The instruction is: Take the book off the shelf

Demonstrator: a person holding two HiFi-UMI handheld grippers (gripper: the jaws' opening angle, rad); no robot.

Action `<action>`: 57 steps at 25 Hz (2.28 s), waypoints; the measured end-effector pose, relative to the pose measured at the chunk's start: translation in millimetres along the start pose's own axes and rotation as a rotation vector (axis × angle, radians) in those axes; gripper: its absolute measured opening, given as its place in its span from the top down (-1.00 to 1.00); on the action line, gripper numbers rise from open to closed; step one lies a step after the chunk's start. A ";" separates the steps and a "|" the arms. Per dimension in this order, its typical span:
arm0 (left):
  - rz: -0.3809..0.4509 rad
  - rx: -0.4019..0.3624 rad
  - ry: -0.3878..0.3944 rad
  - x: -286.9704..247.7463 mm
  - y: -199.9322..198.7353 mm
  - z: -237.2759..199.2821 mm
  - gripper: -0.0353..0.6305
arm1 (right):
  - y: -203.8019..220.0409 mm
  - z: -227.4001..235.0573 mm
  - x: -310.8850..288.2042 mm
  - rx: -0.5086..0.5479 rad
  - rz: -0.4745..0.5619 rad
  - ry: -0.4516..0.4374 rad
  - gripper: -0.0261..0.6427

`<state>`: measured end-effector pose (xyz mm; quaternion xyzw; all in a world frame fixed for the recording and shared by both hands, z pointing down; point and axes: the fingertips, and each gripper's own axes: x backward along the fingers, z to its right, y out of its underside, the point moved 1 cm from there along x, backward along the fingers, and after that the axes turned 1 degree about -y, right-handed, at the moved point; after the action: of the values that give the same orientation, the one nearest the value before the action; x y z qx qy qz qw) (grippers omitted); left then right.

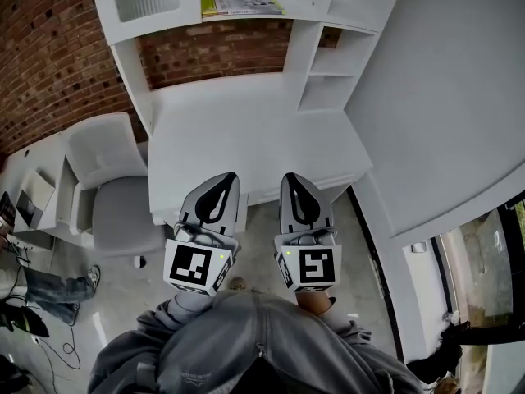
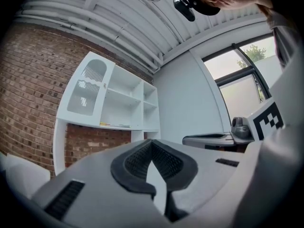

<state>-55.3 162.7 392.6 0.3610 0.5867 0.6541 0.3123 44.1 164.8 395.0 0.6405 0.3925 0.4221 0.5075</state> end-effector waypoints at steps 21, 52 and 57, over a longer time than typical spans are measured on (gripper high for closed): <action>-0.001 0.019 0.010 -14.7 12.3 -34.9 0.88 | 8.4 -5.9 -35.2 0.000 -0.006 0.014 0.84; 0.014 -0.002 -0.084 -155.6 28.5 -110.4 0.88 | 29.2 50.8 -196.6 0.008 0.056 -0.131 0.84; 0.014 -0.004 -0.114 -196.8 26.2 -122.9 0.88 | 31.4 75.5 -235.7 0.007 0.055 -0.168 0.84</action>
<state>-50.8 -70.7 391.6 0.4012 0.5639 0.6360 0.3414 38.2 -84.3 382.6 0.6861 0.3323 0.3794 0.5243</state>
